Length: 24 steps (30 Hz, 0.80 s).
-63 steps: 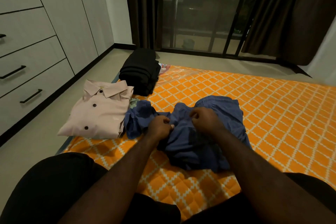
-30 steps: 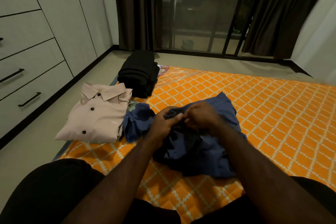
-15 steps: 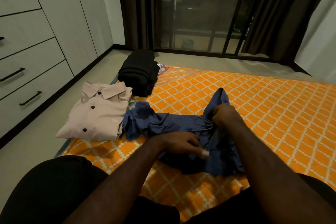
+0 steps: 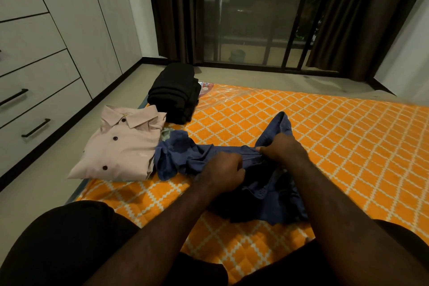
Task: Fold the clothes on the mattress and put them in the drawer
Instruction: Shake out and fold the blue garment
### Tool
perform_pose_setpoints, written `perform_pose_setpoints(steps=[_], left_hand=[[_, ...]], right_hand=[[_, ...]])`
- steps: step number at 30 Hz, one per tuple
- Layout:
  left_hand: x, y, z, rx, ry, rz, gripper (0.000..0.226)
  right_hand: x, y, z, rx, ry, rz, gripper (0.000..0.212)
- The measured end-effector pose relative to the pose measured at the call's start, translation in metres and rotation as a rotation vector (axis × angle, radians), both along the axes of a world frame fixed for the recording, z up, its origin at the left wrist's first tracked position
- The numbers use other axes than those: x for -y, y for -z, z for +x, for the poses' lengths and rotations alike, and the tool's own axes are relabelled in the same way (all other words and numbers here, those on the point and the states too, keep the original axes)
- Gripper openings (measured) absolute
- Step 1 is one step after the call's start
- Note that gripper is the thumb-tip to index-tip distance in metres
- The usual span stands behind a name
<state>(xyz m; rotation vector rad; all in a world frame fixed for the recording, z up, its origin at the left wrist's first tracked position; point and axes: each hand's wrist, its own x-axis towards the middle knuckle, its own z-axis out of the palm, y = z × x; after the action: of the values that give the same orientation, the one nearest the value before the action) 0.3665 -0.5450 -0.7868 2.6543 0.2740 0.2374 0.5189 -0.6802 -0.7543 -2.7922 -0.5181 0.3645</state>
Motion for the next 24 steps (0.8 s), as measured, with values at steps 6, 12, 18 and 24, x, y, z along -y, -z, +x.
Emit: perform_pose_setpoints(steps=[6, 12, 18, 24], left_hand=[[0.01, -0.011, -0.008, 0.063, 0.356, -0.177, 0.007], [0.028, -0.029, -0.013, -0.161, 0.566, 0.033, 0.048], [-0.015, -0.044, -0.014, -0.248, 0.376, 0.305, 0.05], [-0.065, -0.05, -0.019, 0.0, 0.114, 0.126, 0.048]], right_hand=[[-0.007, 0.002, -0.001, -0.021, 0.053, -0.069, 0.037], [0.003, -0.005, 0.006, 0.051, 0.092, 0.025, 0.036], [0.026, -0.022, 0.015, 0.08, 0.307, 0.324, 0.031], [0.028, -0.016, 0.027, -0.03, 0.318, 0.461, 0.024]])
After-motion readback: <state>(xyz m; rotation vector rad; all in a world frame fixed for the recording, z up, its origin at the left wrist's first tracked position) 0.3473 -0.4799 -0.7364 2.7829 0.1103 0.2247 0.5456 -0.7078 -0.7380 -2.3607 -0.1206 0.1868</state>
